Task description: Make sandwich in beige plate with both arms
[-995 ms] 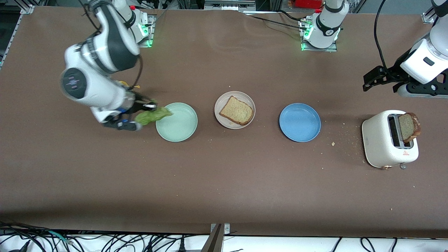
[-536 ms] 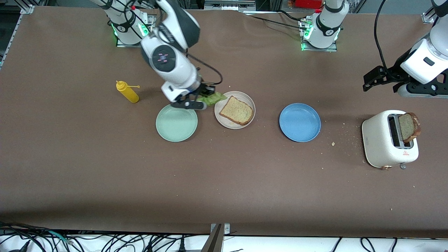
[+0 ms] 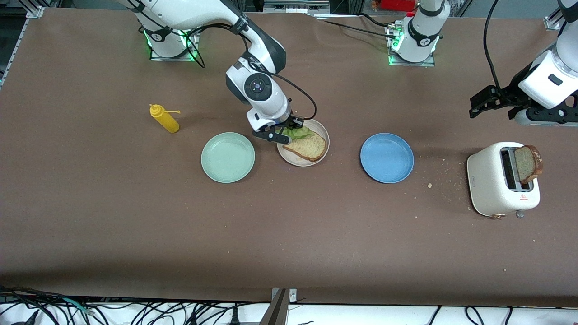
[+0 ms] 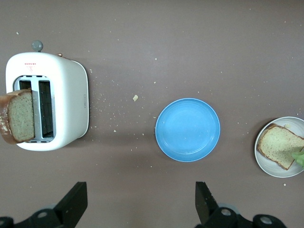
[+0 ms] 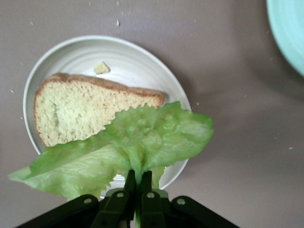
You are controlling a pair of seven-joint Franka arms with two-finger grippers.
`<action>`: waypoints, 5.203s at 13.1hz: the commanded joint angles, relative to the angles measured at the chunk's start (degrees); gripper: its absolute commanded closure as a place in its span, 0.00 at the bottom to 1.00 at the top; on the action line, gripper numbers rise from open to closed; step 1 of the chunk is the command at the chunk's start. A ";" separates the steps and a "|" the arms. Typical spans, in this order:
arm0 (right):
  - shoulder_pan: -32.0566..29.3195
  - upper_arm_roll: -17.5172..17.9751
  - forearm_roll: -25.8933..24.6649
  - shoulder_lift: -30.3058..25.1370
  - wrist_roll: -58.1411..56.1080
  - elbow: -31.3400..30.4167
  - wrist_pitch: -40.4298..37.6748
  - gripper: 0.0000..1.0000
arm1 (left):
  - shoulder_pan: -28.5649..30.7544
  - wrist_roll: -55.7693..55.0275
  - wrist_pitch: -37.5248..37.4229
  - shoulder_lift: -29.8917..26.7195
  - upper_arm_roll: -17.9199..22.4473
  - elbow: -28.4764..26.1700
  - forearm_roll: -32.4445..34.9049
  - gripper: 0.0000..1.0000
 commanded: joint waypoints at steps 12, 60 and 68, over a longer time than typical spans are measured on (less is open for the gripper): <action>1.21 0.88 -2.46 5.40 7.61 3.44 6.46 0.65 | 12.95 9.90 3.48 12.90 0.27 2.30 4.67 0.00; -17.77 -31.46 -0.37 -23.60 -55.32 14.86 -42.14 0.00 | -1.62 15.78 13.16 40.49 -21.44 5.39 -45.15 1.00; -17.95 -31.99 6.24 -23.60 -55.32 14.86 -42.32 0.00 | -2.68 33.22 22.93 43.58 -21.35 -5.16 -51.84 1.00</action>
